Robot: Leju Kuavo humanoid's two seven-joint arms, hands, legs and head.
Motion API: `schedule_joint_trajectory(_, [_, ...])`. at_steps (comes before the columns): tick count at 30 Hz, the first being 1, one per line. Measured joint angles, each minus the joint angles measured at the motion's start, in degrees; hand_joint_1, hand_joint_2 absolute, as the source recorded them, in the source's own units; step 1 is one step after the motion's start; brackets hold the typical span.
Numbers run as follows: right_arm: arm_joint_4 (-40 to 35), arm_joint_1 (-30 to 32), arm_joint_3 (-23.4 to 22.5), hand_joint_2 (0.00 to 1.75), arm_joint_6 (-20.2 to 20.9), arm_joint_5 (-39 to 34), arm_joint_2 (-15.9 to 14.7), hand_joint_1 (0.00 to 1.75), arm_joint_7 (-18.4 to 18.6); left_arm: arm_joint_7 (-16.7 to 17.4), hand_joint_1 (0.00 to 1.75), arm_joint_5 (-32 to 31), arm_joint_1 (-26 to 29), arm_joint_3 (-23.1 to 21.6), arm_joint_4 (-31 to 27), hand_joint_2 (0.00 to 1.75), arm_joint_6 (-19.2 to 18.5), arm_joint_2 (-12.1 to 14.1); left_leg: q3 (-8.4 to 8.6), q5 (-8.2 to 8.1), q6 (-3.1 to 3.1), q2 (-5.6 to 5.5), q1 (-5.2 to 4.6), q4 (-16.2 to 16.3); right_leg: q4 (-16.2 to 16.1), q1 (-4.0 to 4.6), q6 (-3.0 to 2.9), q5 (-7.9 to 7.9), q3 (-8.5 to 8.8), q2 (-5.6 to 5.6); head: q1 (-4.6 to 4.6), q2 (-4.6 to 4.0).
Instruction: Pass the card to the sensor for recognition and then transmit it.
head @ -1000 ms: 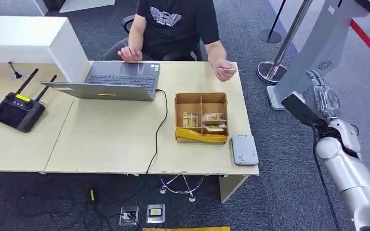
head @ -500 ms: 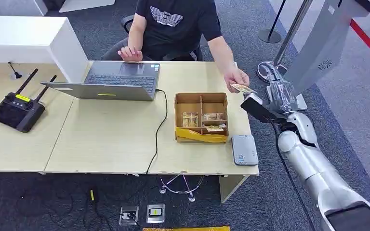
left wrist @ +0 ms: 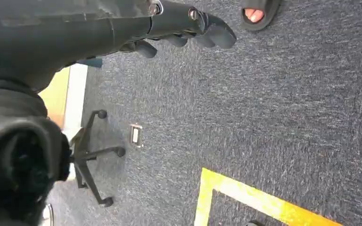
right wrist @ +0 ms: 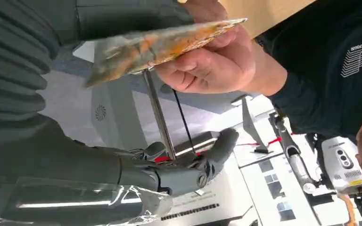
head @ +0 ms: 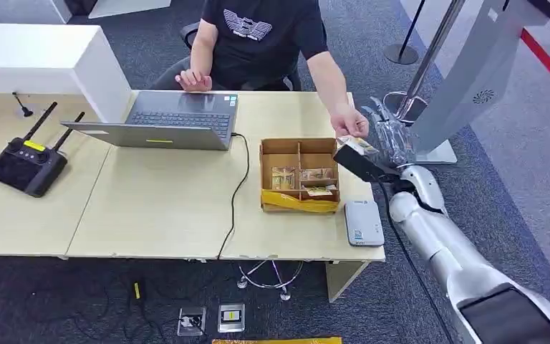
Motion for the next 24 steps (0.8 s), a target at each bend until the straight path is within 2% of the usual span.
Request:
schedule_joint_trajectory(15, [4.1, -2.4, 1.1, 1.75, -1.6, -1.5, 0.4, 1.75, -1.9, 0.2, 0.0, 0.6, 0.2, 0.0, 0.0, 0.0, 0.0, 0.0, 0.03, 0.0, 0.0, 0.01, 0.0, 0.0, 0.0, 0.0, 0.0, 0.0, -0.03, 0.04, 0.0, 0.0])
schedule_joint_trajectory(24, [5.2, -2.5, 1.4, 1.75, -3.4, -3.2, -2.1, 1.75, -2.7, 1.9, 0.0, 1.1, 0.4, 0.0, 0.0, 0.0, 0.0, 0.0, 0.04, -0.01, 0.0, 0.08, -0.01, 0.0, 0.0, -0.01, 0.0, 0.0, -0.04, 0.05, 0.0, 0.0])
